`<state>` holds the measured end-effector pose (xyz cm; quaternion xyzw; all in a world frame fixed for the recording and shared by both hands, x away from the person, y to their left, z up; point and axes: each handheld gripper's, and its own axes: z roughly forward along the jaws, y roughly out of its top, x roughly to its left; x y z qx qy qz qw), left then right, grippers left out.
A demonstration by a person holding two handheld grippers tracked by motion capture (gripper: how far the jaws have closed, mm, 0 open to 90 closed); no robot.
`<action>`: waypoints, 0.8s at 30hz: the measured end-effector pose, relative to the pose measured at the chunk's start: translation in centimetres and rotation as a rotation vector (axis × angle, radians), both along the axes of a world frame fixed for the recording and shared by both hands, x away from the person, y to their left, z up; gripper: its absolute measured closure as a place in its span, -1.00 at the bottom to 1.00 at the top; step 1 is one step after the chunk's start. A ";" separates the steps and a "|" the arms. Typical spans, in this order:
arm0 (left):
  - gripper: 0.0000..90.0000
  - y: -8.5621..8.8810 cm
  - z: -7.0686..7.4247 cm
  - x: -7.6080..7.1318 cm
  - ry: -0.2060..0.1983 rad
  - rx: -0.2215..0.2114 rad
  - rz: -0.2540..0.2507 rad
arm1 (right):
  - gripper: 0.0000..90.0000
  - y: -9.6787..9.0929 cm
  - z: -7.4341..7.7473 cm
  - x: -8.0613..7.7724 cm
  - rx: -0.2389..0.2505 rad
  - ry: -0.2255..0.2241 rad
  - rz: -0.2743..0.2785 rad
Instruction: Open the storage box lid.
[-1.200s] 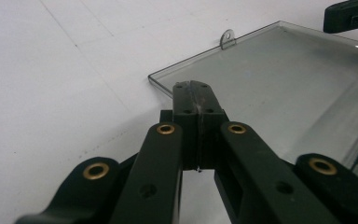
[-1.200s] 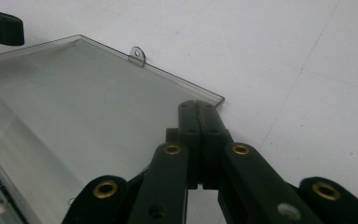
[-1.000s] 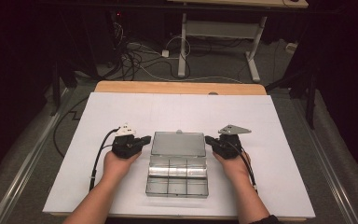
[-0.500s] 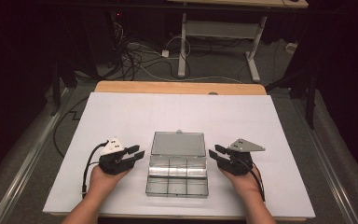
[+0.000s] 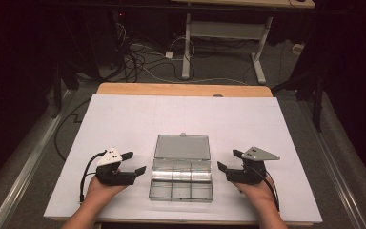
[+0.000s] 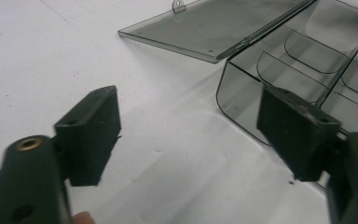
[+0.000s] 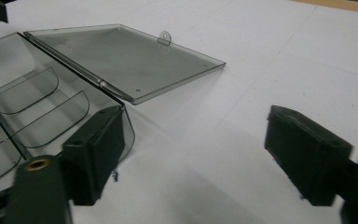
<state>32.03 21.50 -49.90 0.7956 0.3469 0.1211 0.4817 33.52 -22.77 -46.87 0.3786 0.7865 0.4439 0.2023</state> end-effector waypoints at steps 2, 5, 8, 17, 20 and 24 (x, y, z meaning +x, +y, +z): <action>-0.76 0.1 0.0 -0.1 -0.001 -0.001 0.002 | -0.67 -0.3 0.1 0.0 0.000 -0.005 -0.003; -1.00 0.3 -0.1 -0.2 0.007 0.006 -0.003 | -0.89 -0.8 0.2 -0.3 0.003 -0.005 -0.019; -1.00 0.6 0.0 -0.3 -0.028 0.028 0.031 | -1.00 -1.2 0.0 -0.7 -0.007 0.015 -0.038; -1.00 1.1 -0.4 -1.1 -0.002 0.069 -0.020 | -1.00 -2.6 -0.4 -2.4 -0.035 0.035 -0.048; -1.00 1.1 -0.6 -1.1 0.006 0.063 -0.024 | -1.00 -3.1 -0.7 -3.1 -0.047 0.049 -0.049; -1.00 1.3 -0.7 -1.4 -0.011 0.044 -0.034 | -0.99 -3.8 -0.9 -3.9 -0.054 0.054 -0.054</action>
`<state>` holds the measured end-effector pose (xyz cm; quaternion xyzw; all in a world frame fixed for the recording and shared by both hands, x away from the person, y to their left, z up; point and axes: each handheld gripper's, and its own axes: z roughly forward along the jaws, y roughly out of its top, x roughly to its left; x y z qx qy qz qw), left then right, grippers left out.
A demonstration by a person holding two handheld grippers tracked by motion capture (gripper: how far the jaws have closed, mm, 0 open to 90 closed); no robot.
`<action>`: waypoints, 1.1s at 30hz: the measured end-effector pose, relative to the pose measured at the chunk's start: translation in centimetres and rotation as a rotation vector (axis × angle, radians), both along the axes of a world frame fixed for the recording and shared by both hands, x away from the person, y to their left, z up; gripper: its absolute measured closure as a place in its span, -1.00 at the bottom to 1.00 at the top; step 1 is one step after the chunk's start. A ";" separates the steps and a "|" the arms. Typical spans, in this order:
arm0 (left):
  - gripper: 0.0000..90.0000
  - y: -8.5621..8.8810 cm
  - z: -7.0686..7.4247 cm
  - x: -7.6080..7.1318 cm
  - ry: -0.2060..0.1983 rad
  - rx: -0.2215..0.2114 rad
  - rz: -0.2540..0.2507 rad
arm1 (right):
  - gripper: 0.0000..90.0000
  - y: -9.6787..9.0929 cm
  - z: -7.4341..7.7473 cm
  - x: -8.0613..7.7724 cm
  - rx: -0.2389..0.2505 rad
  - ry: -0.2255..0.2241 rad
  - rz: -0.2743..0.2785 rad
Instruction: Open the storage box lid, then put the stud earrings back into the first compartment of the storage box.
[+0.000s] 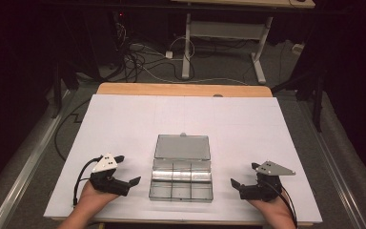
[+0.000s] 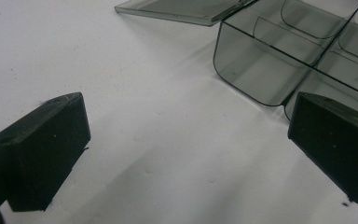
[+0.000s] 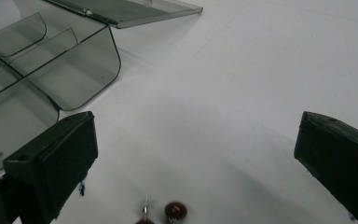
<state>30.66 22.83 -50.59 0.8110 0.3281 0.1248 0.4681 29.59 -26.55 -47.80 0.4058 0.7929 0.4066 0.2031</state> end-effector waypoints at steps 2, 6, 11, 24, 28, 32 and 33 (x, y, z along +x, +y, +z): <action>-1.00 0.1 0.0 -0.2 -0.015 -0.010 -0.004 | -0.99 -0.3 -0.1 -0.4 -0.002 0.006 -0.001; -1.00 0.2 0.0 -0.4 -0.019 -0.013 0.007 | -0.95 -0.7 -0.2 -1.0 -0.004 0.005 -0.015; -1.00 0.3 -0.1 -0.6 -0.026 -0.024 0.022 | -0.83 -0.9 -0.2 -1.4 -0.013 0.003 -0.016; -1.00 0.1 -0.1 -0.4 -0.005 -0.009 0.011 | -0.15 -1.2 0.1 -1.5 -0.003 0.002 0.010; -1.00 0.4 -0.1 -0.5 -0.015 -0.039 0.014 | 0.05 -1.1 0.1 -1.7 -0.004 0.015 0.003; -1.00 0.4 -0.1 -0.6 -0.025 -0.039 0.012 | 0.28 -1.0 0.4 -1.9 -0.016 0.001 0.000; -1.00 0.4 -0.1 -0.6 -0.022 -0.035 0.012 | 0.31 -1.1 0.4 -2.0 -0.011 0.000 0.001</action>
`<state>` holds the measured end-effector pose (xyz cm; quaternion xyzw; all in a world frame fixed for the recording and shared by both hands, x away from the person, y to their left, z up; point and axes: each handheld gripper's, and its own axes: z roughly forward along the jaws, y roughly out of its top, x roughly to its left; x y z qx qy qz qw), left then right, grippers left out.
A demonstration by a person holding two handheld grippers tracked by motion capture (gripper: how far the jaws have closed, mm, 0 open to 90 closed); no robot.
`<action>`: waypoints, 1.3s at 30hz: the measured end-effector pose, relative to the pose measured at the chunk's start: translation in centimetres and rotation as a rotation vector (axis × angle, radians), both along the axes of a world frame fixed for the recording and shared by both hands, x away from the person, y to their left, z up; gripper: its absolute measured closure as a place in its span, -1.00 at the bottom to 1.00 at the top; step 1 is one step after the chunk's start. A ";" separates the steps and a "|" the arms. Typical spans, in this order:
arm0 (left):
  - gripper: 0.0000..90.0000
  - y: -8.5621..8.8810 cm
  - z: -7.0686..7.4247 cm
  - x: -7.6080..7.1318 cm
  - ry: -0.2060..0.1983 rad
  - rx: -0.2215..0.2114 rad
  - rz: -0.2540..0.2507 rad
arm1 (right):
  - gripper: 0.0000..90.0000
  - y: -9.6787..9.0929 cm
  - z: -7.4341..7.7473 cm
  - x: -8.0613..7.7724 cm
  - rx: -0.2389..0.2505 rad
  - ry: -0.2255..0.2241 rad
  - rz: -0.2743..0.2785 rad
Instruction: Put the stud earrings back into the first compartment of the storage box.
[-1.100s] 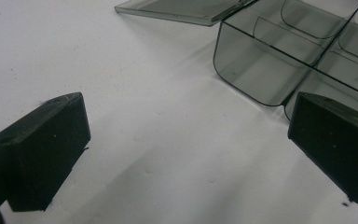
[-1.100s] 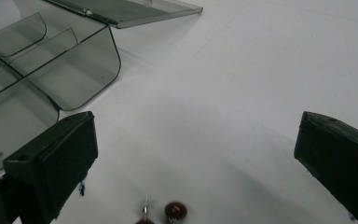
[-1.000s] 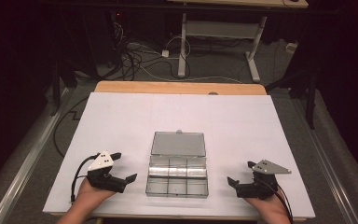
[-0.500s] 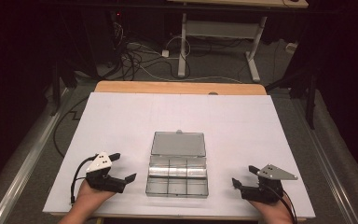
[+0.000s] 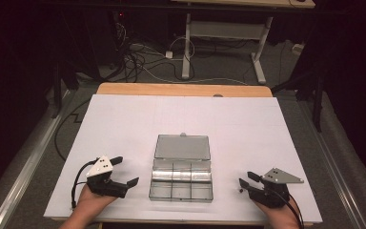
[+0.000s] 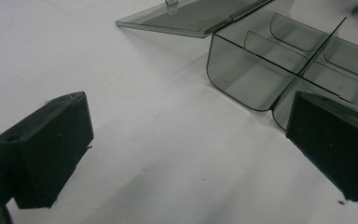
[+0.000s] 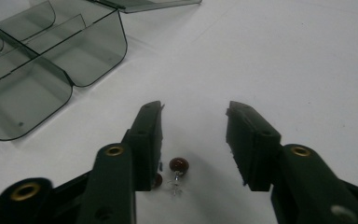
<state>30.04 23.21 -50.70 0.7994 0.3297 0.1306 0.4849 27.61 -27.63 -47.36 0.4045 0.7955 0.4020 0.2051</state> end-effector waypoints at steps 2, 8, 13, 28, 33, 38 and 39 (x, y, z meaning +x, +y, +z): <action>-1.00 -0.1 0.0 0.1 0.010 0.007 0.001 | 0.41 -0.1 -0.1 -0.2 -0.005 0.007 0.006; -1.00 0.0 0.0 0.3 0.025 0.000 -0.005 | 0.54 -0.1 -0.4 -0.1 -0.025 0.037 0.018; -1.00 0.0 0.0 0.2 0.021 -0.005 -0.006 | 0.60 0.1 -0.5 0.0 -0.033 0.047 0.033; -0.95 -0.3 0.0 0.5 0.047 0.018 -0.021 | 0.76 0.1 -1.0 0.0 -0.064 0.084 0.026; -0.95 -0.3 0.0 0.5 0.046 0.018 -0.014 | 0.77 0.1 -1.0 0.0 -0.069 0.080 0.029; -0.95 -0.3 0.0 0.5 0.042 0.023 -0.017 | 0.79 0.1 -1.0 0.1 -0.078 0.081 0.032; -0.95 -0.3 0.0 0.4 0.039 0.022 -0.018 | 0.79 0.1 -1.0 0.1 -0.078 0.080 0.033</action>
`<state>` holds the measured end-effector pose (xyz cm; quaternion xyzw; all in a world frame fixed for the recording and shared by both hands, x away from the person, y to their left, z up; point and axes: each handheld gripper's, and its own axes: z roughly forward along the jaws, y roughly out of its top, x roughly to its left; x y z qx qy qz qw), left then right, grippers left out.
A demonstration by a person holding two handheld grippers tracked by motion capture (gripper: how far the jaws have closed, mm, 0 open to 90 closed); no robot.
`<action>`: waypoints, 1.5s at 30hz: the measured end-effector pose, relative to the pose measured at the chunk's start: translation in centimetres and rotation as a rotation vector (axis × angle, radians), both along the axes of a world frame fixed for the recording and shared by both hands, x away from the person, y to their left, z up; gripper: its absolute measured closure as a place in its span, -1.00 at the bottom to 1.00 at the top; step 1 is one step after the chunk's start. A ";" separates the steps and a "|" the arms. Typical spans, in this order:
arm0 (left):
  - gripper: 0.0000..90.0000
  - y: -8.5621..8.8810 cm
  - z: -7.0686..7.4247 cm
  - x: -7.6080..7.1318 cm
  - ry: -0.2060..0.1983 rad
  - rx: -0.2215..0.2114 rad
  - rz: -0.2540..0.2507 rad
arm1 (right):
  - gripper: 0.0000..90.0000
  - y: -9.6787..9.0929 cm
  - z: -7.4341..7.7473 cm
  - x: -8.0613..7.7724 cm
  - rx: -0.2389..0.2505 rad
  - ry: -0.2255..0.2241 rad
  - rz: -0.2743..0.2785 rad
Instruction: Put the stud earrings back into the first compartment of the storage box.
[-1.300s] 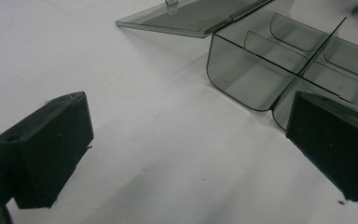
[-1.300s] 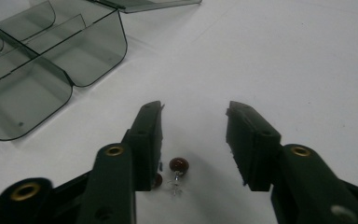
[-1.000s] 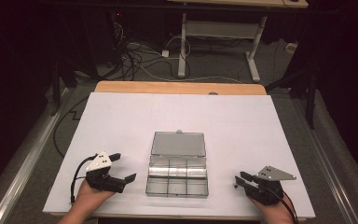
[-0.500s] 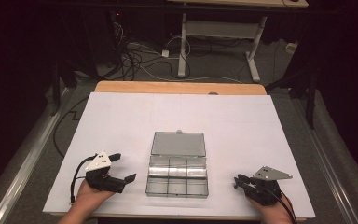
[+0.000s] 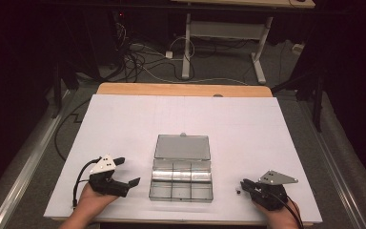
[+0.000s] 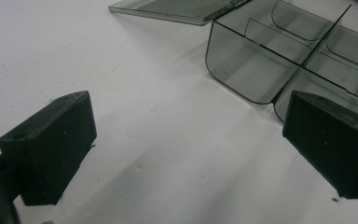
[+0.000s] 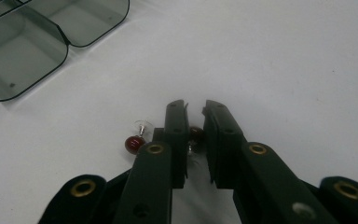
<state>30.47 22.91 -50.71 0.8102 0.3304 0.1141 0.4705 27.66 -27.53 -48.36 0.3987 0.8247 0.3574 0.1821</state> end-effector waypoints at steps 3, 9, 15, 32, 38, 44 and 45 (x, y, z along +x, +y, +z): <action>-0.95 0.0 0.0 0.0 -0.001 0.000 -0.001 | 0.79 0.1 0.0 -0.1 -0.006 -0.005 0.000; -0.95 0.0 0.0 0.0 -0.001 0.000 -0.004 | 0.80 0.3 0.3 -0.1 0.000 -0.015 0.018; -0.95 0.0 0.0 0.0 0.000 0.000 -0.004 | 0.80 0.7 0.7 -0.1 0.020 -0.031 0.031; -0.95 0.0 0.0 0.0 -0.002 0.004 -0.003 | 0.80 2.9 1.1 0.1 0.052 -0.038 0.085; -0.95 0.0 0.0 0.0 -0.002 0.004 -0.004 | 0.79 3.6 1.0 0.2 0.059 -0.029 0.097; -0.95 0.0 0.0 0.0 -0.003 0.004 -0.004 | 0.80 4.3 0.9 0.4 0.060 -0.024 0.117; -0.95 0.0 0.0 0.0 -0.003 0.004 -0.004 | 0.79 4.5 0.9 0.4 0.061 -0.023 0.119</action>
